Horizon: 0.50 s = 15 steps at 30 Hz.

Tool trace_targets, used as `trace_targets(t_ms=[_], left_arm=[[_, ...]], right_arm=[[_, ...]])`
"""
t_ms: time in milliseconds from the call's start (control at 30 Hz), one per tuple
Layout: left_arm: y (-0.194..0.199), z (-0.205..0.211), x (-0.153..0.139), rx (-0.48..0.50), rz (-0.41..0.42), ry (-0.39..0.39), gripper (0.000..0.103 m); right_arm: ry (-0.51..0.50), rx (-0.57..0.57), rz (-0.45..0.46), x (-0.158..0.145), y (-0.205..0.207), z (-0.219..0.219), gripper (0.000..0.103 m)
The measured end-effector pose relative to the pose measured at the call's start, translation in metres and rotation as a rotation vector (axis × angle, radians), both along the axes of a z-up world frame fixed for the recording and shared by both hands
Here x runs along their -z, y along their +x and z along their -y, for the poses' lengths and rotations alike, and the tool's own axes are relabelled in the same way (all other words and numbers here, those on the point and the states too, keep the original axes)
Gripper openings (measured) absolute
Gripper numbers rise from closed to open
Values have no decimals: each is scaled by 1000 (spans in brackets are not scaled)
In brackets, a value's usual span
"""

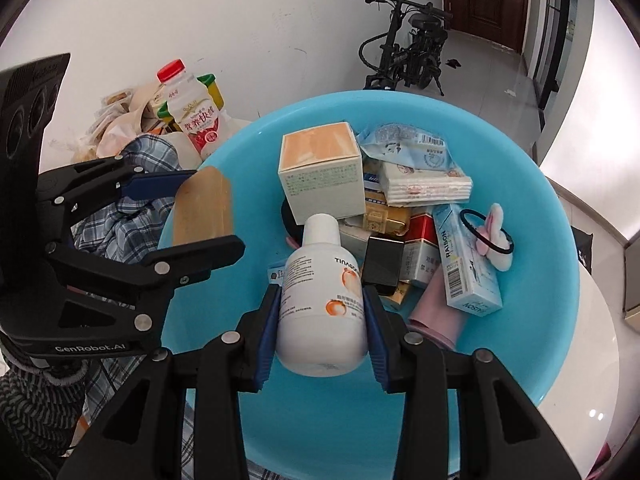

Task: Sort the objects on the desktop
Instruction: 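Move the orange soap bar and white lotion bottle over the basin with both grippers, then lower the lotion bottle into the basin and open the right gripper while the left holds the soap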

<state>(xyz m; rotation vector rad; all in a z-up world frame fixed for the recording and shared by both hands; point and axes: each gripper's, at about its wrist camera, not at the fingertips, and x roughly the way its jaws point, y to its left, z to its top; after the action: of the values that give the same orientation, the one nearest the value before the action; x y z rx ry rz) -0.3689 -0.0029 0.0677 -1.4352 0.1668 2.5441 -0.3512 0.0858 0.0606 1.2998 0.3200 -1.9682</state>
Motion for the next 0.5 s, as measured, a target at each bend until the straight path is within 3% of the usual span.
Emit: trace_targets(t_ms=[167, 500], left_arm=[[-7, 5, 8, 3, 26, 41, 67], [-14, 6, 19, 3, 43, 32, 67]], right_arm=[[63, -41, 19, 10, -10, 9, 38], [109, -50, 77, 25, -26, 15, 38]])
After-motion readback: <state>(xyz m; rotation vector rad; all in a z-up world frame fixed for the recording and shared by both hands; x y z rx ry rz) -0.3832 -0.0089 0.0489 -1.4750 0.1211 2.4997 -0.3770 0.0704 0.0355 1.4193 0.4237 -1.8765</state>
